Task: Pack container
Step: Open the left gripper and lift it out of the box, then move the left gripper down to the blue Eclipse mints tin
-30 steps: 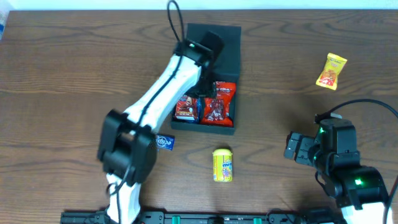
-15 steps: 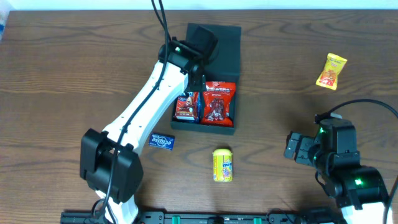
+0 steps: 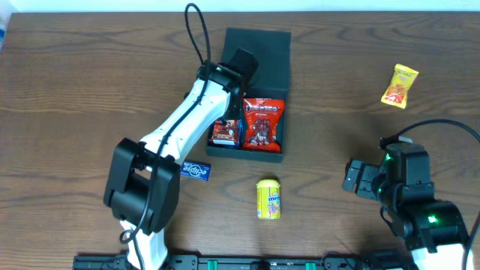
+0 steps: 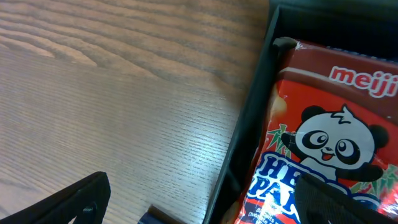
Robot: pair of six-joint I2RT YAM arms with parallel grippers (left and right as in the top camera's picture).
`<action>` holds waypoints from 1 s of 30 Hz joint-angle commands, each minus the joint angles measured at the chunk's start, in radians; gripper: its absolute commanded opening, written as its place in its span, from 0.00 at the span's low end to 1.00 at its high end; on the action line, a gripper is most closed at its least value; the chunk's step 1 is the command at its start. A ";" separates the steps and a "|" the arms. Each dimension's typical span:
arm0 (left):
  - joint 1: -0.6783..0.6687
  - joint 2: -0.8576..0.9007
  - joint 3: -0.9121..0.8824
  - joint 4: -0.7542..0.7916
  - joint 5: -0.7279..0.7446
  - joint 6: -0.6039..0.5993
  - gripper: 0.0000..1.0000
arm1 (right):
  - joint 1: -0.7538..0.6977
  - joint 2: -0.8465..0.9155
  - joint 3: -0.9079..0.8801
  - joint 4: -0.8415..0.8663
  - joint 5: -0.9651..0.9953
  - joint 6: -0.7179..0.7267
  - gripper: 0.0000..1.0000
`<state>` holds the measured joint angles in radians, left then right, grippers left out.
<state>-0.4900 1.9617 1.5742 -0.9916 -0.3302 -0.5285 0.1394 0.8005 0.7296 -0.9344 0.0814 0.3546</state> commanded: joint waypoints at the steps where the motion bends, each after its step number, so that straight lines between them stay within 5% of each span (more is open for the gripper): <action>1: -0.011 0.040 -0.001 -0.004 -0.010 -0.019 0.96 | -0.007 -0.003 0.002 -0.001 0.004 -0.011 0.99; 10: -0.011 -0.003 0.022 -0.053 -0.018 -0.037 0.96 | -0.007 -0.003 0.002 -0.001 0.004 -0.011 0.99; 25: -0.107 -0.377 0.059 -0.239 -0.089 -0.037 0.96 | -0.007 -0.003 0.002 -0.001 0.004 -0.011 0.99; 30: -0.128 -0.576 -0.163 -0.228 -0.085 -0.225 0.96 | -0.007 -0.003 0.002 -0.001 0.004 -0.011 0.99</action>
<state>-0.6178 1.4509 1.5066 -1.2133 -0.3962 -0.6132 0.1394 0.8005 0.7296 -0.9352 0.0818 0.3546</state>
